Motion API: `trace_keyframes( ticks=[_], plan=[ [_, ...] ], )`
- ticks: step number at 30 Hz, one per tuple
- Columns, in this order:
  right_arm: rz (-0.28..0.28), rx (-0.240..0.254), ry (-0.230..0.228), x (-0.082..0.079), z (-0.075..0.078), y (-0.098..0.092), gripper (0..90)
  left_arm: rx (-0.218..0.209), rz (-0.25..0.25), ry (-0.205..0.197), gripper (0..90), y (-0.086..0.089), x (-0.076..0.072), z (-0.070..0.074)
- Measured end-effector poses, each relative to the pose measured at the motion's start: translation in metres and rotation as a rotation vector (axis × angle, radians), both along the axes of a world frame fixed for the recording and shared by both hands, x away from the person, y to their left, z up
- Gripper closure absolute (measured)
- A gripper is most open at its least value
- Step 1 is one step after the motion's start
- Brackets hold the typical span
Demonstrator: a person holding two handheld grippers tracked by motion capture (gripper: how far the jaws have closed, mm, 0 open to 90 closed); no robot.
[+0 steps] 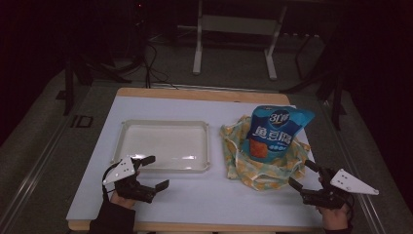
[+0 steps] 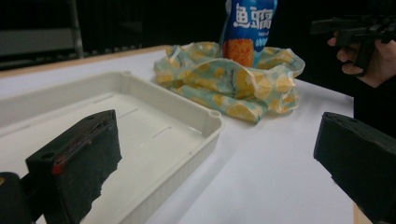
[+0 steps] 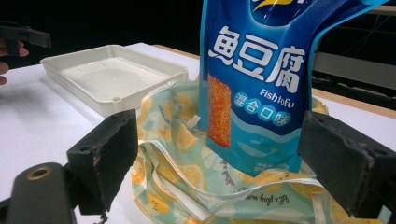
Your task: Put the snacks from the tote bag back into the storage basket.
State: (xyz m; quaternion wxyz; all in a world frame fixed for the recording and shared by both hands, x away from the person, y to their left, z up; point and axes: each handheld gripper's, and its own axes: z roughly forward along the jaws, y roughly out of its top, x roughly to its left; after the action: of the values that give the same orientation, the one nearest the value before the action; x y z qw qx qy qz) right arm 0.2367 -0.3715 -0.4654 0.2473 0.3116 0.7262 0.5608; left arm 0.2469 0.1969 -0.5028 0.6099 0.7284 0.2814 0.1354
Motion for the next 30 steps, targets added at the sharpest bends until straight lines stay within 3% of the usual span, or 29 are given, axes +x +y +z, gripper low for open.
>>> trace_keyframes(
  ticks=[2,5,7,11,16,21,25,27,30],
  plan=[
    [-0.001,-0.007,0.006,0.0,0.0,0.0,11.6,-0.012,-0.004,0.014,1.2,0.0,0.001,0.0],
    [0.004,-0.004,0.023,-0.001,-0.001,-0.003,11.5,0.005,0.013,0.0,1.2,-0.001,0.0,0.002],
    [0.006,-0.008,0.035,-0.002,0.0,-0.005,11.5,0.004,-0.002,-0.008,1.2,-0.002,-0.002,0.002],
    [0.002,-0.003,0.055,-0.005,0.0,-0.007,11.5,-0.023,-0.054,0.026,1.2,-0.007,-0.001,0.001],
    [0.052,-0.041,0.054,-0.006,0.001,-0.004,11.5,-0.002,-0.083,0.034,1.2,-0.017,0.003,0.005],
    [0.062,-0.054,0.051,-0.005,0.004,-0.001,11.5,0.039,-0.125,0.046,1.3,-0.029,0.007,0.009],
    [0.059,-0.053,0.049,-0.002,0.007,0.0,11.5,0.045,-0.177,0.069,1.3,-0.04,0.012,0.015],
    [0.06,-0.064,0.052,0.0,0.008,0.001,11.5,0.062,-0.181,0.058,3.8,-0.045,0.015,0.017],
    [0.062,-0.061,0.051,0.002,0.009,0.003,11.5,0.054,-0.185,0.061,3.8,-0.053,0.021,0.016]
  ],
)
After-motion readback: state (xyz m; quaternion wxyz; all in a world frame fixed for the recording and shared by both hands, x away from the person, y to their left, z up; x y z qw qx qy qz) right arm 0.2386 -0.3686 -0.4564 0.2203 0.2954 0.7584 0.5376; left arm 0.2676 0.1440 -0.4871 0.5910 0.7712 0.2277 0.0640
